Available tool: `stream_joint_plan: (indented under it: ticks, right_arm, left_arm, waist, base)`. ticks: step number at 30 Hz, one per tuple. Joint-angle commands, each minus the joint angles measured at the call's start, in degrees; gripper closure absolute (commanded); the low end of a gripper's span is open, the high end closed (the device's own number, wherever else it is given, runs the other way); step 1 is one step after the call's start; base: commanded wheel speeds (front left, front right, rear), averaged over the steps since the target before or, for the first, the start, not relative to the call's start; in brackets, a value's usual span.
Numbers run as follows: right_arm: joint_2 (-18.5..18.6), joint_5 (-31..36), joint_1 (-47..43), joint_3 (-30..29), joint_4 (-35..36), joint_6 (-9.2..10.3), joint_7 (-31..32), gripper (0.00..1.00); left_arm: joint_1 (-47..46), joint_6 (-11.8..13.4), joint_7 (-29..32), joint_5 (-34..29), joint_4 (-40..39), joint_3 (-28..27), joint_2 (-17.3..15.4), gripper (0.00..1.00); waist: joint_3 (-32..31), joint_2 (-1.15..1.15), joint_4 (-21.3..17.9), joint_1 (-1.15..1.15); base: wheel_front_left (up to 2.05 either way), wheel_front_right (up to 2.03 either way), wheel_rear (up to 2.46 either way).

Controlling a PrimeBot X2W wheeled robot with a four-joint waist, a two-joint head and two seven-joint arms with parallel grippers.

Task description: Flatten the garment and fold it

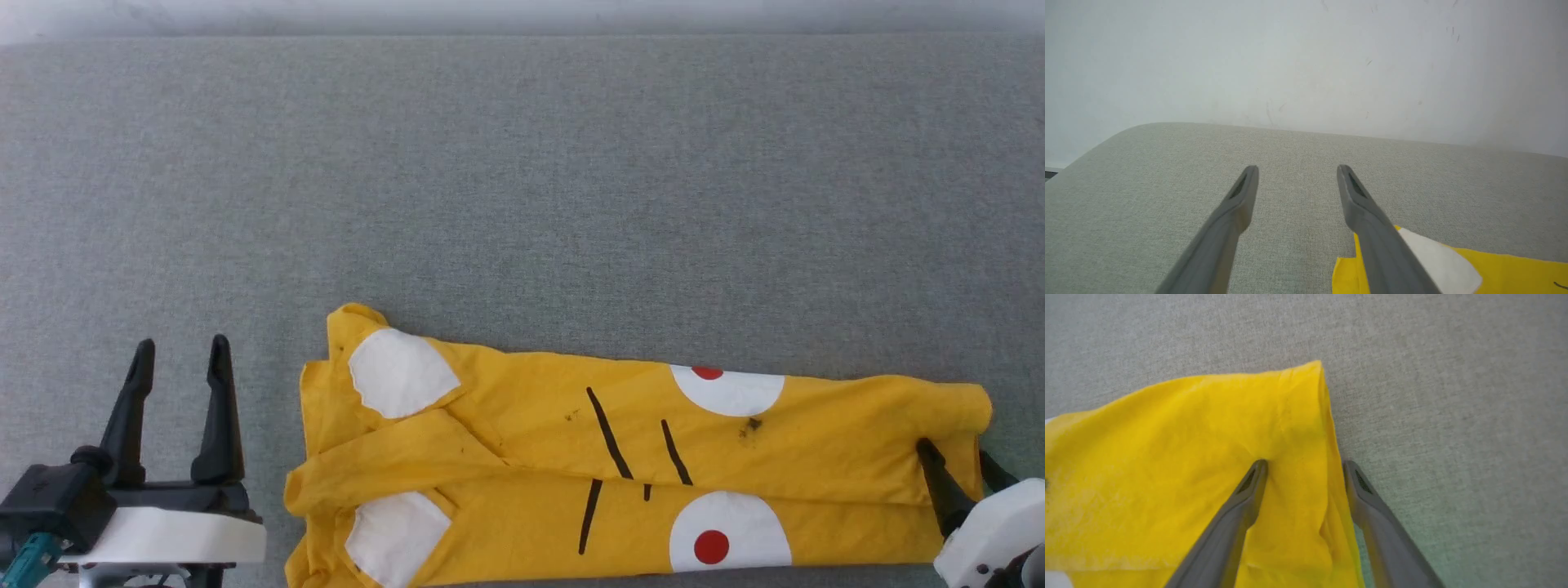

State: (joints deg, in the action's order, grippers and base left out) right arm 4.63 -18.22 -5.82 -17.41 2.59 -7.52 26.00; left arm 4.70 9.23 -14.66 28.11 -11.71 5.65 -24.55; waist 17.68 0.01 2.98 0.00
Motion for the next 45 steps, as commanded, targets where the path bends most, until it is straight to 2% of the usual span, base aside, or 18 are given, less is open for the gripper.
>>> stream_joint_plan:
  ticks: [1, 2, 4, 9, 17, 21, 27, 30, 33, 35, 39, 45]
  right_arm:
    - [-0.27, -0.13, 0.55, 0.45, -1.77, 0.03, 0.55, 0.00]
    - [-0.32, -0.40, 0.64, 0.51, -2.28, 0.03, 1.13, 0.51]
    - [-0.41, -1.18, 0.76, 0.64, -2.64, 0.03, 2.26, 1.00]
    - [-0.02, -1.45, 1.78, 0.59, -0.68, 0.03, 3.80, 1.00]
    - [3.07, 1.32, 6.35, -0.32, 2.44, 0.03, 3.69, 1.00]
    - [5.24, 3.03, 7.67, -3.84, 0.87, 0.03, 4.72, 1.00]
    - [9.34, 6.79, 8.21, -12.56, -2.66, 0.03, 4.97, 1.00]
    - [10.03, 7.10, 7.37, -13.15, -3.16, 0.03, 5.03, 1.00]
    - [8.67, 4.47, 6.50, -9.92, -1.76, 0.03, 5.82, 1.00]
    - [7.85, 0.78, 5.61, -5.62, 0.34, 0.03, 7.32, 1.00]
    - [7.02, -8.49, 2.86, 3.72, 7.08, 0.03, 13.10, 1.00]
    - [7.10, -14.52, 1.40, 14.27, 15.99, 0.03, 19.43, 1.00]
  left_arm:
    - [-0.24, -0.46, -0.30, -0.44, 0.26, 0.11, 0.49, 0.00]
    - [-0.43, -0.68, -0.31, -0.53, 0.39, 0.22, 0.69, 0.00]
    - [-0.80, -1.03, -0.31, -0.67, 0.54, 0.41, 1.05, 0.00]
    - [-1.62, -1.39, -0.32, -1.23, 0.50, 0.43, 1.59, 0.00]
    - [-2.31, -1.49, -0.33, -2.30, 0.67, 0.45, 2.28, 0.00]
    - [-2.26, -1.59, -0.33, -2.78, 1.07, 0.43, 2.31, 0.00]
    - [-2.10, -1.62, -0.33, -3.36, 1.86, 0.59, 2.09, 0.00]
    - [-1.88, -1.63, -0.33, -3.38, 2.30, 0.78, 2.18, 0.00]
    - [-1.42, -1.58, -0.33, -3.23, 2.83, 1.09, 2.43, 0.00]
    - [-1.16, -1.60, -0.24, -3.14, 3.15, 1.43, 2.58, 0.00]
    - [-0.88, -1.58, -0.19, -2.75, 3.49, 1.84, 3.06, 0.00]
    - [-0.54, -1.60, -0.20, -2.20, 4.10, 2.50, 3.85, 0.00]
  waist:
    - [0.29, -0.01, 0.41, 0.00]
    - [0.33, -0.01, 0.53, 0.00]
    - [0.44, -0.01, 0.71, 0.00]
    - [0.76, -0.01, 0.67, 0.00]
    - [0.81, -0.01, -0.25, 0.00]
    - [0.95, -0.01, -0.68, 0.00]
    - [0.98, -0.01, -0.81, 0.00]
    - [0.47, -0.01, -0.75, 0.00]
    - [-0.40, -0.01, -0.83, 0.00]
    - [-1.10, -0.01, -0.77, 0.00]
    - [-2.41, -0.01, -0.43, 0.00]
    - [-4.06, -0.01, 1.17, 0.00]
  base:
    - [0.00, 0.00, 0.00]
    - [0.00, 0.00, 0.00]
    - [0.00, 0.00, 0.00]
    - [0.00, 0.00, 0.00]
    - [0.00, 0.00, 0.00]
    - [0.00, 0.00, 0.00]
    - [0.00, 0.00, 0.00]
    - [0.00, 0.00, 0.00]
    - [0.00, 0.00, 0.00]
    - [0.00, 0.00, 0.00]
    - [0.00, 0.00, 0.00]
    - [0.00, 0.00, 0.00]
